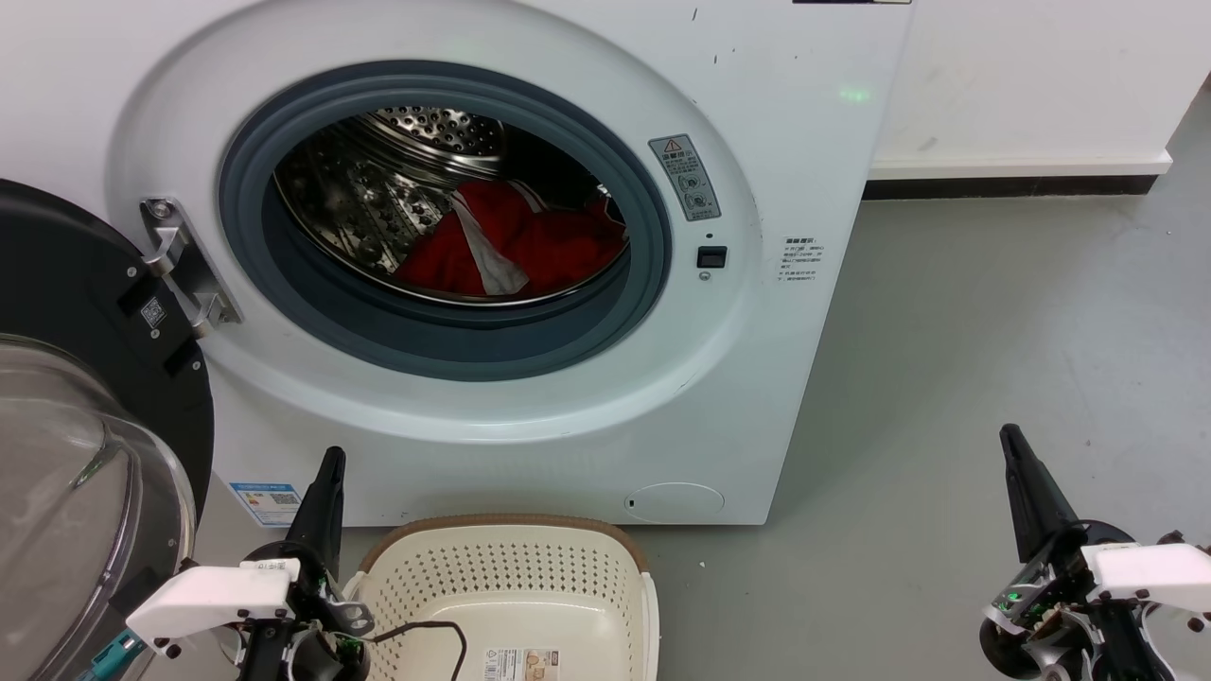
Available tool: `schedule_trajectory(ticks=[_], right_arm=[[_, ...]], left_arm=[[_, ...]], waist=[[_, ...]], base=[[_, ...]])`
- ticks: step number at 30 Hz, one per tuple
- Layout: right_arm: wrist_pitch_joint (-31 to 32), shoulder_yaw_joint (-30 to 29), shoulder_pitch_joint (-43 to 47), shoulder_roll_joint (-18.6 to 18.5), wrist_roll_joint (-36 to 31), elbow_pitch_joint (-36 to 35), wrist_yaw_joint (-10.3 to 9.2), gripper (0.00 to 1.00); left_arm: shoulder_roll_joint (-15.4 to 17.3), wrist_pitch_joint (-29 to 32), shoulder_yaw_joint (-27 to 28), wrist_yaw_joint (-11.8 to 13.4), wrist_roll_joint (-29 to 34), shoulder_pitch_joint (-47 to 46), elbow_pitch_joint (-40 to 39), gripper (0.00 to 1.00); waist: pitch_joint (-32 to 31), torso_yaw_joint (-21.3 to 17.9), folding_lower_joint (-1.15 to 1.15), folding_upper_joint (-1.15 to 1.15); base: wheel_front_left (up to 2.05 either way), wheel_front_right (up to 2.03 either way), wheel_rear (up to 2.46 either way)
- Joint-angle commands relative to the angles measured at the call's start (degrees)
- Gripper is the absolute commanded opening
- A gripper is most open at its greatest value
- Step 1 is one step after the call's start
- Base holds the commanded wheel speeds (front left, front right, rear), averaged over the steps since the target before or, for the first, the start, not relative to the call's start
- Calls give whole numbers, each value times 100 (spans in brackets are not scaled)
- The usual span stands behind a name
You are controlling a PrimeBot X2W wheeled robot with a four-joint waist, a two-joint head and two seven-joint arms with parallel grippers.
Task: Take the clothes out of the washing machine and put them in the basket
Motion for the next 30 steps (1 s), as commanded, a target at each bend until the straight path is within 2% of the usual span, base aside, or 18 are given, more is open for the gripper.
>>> schedule_trajectory(ticks=[1, 20, 21, 22, 23, 24, 30], right_arm=[[7, -3, -72, 16, -31, 8, -2, 0], [5, -1, -72, 16, -29, 7, -2, 0], [5, -1, -72, 16, -29, 7, -2, 100], [-6, 2, 8, 1, 0, 13, 0, 100], [-9, 7, 33, 2, -1, 52, 0, 0], [-10, 11, 71, 6, -1, 102, -1, 100], [-162, 34, 159, 9, -176, 108, -1, 100]], left_arm=[[12, 12, 11, -9, 2, -35, -2, 0], [12, 12, 11, -9, 2, -35, -2, 0], [12, 12, 11, -9, 2, -35, -2, 100], [-2, -5, -1, 1, 2, 6, 12, 100], [-7, -9, -10, 1, 4, 29, 49, 0], [-12, -11, -17, 1, 5, 74, 92, 100], [-15, -162, -2, 1, 221, 171, -2, 100]], waist=[[0, 0, 0, 0], [0, 0, 0, 0], [0, 0, 0, 0], [0, 0, 0, 0], [0, 0, 0, 0], [1, 0, 0, 0], [4, 3, 0, 0]], base=[[0, 0, 0], [0, 0, 0], [0, 0, 0], [0, 0, 0], [0, 0, 0], [0, 0, 0], [0, 0, 0]])
